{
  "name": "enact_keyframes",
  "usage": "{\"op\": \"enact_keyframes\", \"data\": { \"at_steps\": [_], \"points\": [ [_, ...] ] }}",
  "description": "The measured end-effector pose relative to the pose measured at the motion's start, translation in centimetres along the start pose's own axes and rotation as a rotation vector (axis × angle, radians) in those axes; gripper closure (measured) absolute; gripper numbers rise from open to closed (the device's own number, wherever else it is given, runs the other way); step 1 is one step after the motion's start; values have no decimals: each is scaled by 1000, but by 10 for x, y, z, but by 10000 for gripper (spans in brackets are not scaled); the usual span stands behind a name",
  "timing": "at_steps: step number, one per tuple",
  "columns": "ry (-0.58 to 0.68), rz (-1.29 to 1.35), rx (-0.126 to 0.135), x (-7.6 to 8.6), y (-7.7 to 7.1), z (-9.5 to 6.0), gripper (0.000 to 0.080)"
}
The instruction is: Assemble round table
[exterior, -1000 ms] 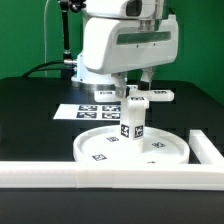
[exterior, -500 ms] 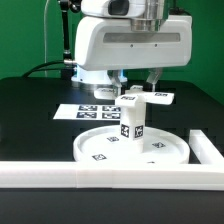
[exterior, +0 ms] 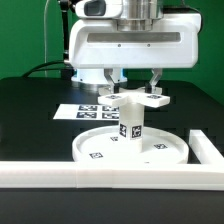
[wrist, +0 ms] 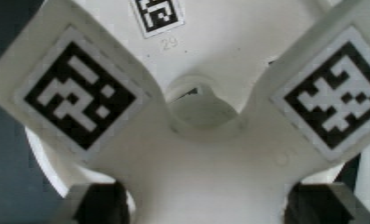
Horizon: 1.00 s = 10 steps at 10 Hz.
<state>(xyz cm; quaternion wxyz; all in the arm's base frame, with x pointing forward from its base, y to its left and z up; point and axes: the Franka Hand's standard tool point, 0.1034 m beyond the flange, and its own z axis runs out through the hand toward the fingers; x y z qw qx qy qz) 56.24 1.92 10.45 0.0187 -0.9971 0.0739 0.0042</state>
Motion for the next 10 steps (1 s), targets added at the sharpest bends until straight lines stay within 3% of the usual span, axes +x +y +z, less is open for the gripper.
{"op": "enact_keyframes", "data": {
  "at_steps": [6,10],
  "points": [
    [-2,466,17,0,-1,0,364],
    [-7,615,26,0,-4,1,364]
  ]
}}
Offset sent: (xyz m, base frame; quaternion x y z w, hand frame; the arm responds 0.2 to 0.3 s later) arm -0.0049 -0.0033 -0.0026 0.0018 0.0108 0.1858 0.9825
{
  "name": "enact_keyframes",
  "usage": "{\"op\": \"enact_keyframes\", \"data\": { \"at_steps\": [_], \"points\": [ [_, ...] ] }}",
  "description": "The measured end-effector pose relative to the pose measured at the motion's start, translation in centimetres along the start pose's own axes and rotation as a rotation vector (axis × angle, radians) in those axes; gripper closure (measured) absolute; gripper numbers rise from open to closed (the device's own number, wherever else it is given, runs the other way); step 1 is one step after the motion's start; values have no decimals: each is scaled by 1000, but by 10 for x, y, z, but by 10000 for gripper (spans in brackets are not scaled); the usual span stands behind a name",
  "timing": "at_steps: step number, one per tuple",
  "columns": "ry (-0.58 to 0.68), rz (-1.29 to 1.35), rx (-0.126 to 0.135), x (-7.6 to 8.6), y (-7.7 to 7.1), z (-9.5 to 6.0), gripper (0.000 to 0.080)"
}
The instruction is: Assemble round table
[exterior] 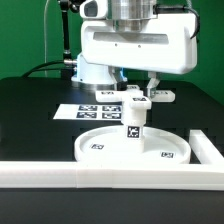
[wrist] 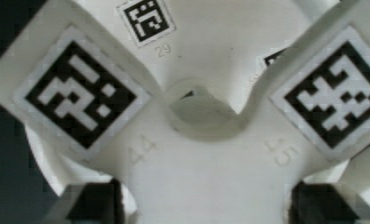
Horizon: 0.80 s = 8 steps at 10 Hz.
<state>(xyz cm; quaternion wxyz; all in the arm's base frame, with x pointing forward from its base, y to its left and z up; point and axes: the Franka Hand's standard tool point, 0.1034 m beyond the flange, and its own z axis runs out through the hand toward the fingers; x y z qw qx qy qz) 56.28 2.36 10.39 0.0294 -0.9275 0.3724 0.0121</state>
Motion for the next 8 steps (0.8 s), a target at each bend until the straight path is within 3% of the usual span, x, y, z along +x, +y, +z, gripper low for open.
{"op": "enact_keyframes", "data": {
  "at_steps": [1,5,8],
  "points": [
    [0,-7,0,0,0,0,178],
    [2,-61,20,-5,-5,-33,151],
    [-5,-60,11,-6,-3,-25,151]
  ]
}}
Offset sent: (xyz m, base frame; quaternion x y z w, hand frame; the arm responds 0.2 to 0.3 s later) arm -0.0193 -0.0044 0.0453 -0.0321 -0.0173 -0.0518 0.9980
